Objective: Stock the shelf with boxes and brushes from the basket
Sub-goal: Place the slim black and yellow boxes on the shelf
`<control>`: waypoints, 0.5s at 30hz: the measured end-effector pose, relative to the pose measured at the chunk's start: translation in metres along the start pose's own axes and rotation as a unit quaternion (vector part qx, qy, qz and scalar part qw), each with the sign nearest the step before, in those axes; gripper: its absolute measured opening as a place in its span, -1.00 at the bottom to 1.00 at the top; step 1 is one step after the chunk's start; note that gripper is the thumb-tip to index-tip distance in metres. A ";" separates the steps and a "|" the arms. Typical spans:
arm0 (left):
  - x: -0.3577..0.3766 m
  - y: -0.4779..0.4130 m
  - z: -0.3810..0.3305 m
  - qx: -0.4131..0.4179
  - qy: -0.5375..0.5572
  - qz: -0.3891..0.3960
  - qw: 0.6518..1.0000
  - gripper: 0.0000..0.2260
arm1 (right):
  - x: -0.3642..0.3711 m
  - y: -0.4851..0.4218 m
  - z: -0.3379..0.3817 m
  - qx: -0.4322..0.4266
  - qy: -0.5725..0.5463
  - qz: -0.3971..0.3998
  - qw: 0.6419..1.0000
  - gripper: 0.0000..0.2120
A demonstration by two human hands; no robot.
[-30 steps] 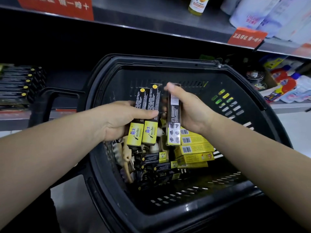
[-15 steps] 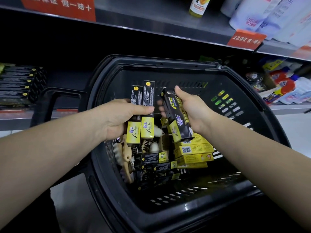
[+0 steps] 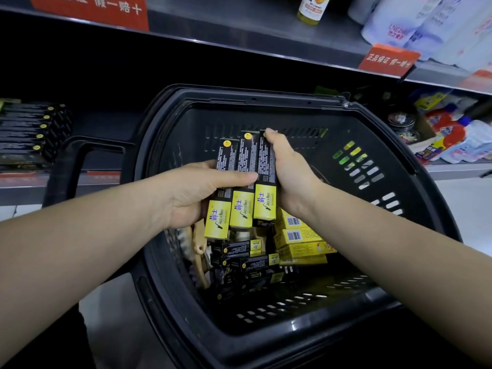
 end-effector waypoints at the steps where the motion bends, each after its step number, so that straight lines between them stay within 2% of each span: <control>1: 0.000 0.000 0.000 0.002 -0.003 0.000 1.000 -0.55 | 0.000 0.001 0.001 -0.006 0.008 -0.010 1.000 -0.59; 5: -0.003 0.000 0.000 0.005 -0.021 -0.001 1.000 -0.62 | 0.001 0.001 0.002 -0.022 0.038 -0.043 0.998 -0.48; 9: -0.004 0.001 0.000 0.006 -0.033 -0.006 0.999 -0.62 | 0.006 0.001 0.003 -0.026 0.052 -0.036 0.998 -0.46; 11: -0.004 0.004 -0.007 0.009 -0.042 -0.006 0.999 -0.60 | 0.008 0.001 0.013 -0.039 0.068 -0.019 0.997 -0.54; 15: -0.009 0.018 -0.040 0.033 -0.085 0.006 0.996 -0.53 | 0.016 0.006 0.047 -0.076 0.049 0.065 0.994 -0.76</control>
Point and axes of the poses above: each hand's wrist, its own y-axis away from the middle knuckle, its own x-axis out of the palm, z = x × y, the point moved 9 cm from there along -y, towards the middle knuckle, and after that the axes turned 12 degrees about y, right-handed, at the moved point
